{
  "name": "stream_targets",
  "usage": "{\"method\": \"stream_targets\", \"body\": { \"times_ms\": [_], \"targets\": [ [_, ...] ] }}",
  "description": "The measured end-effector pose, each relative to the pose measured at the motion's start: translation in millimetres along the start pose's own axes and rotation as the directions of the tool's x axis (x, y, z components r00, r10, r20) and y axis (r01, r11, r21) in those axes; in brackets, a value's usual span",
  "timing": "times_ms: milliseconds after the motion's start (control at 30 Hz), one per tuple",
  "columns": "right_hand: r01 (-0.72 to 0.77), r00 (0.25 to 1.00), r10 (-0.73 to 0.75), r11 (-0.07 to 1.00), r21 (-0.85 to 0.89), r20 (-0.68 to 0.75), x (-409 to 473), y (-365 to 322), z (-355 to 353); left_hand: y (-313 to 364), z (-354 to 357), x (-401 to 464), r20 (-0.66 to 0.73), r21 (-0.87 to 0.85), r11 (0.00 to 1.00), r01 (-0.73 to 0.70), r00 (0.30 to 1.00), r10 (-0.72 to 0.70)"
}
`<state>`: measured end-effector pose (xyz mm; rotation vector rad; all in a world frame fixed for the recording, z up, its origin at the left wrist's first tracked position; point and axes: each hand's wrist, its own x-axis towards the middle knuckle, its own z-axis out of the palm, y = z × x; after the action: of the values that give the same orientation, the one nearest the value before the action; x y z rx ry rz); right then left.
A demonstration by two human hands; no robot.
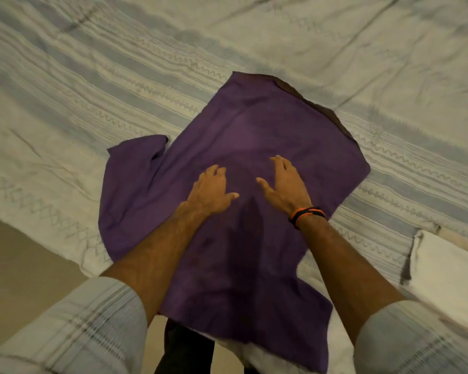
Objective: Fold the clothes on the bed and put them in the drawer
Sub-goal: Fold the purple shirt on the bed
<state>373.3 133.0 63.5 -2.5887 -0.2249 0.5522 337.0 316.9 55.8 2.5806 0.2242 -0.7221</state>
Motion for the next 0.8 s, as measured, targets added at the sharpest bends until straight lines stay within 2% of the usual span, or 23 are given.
{"method": "stream_targets", "body": {
  "times_ms": [267,433,533,700,800],
  "targets": [
    [-0.035,0.999,0.036,0.999,-0.031,0.009,114,-42,32,-37,-35,114,-0.001,0.023,0.988,-0.152,0.988,0.152],
    [0.018,0.999,-0.014,0.992,-0.123,0.036,182,-51,41,-45,-40,174,-0.003,0.098,0.963,-0.253,0.967,0.254],
    [0.078,0.996,-0.067,0.978,-0.192,0.064,220,-52,50,-57,-35,202,0.023,0.147,0.955,-0.257,0.966,0.257],
    [0.174,0.982,-0.137,0.93,-0.323,0.134,276,-35,66,-92,-24,235,0.083,0.376,0.903,-0.207,0.978,0.189],
    [0.157,0.984,-0.117,0.926,-0.342,0.135,310,-26,70,-102,-21,240,0.038,0.328,0.93,-0.166,0.986,0.163]
  ]
}}
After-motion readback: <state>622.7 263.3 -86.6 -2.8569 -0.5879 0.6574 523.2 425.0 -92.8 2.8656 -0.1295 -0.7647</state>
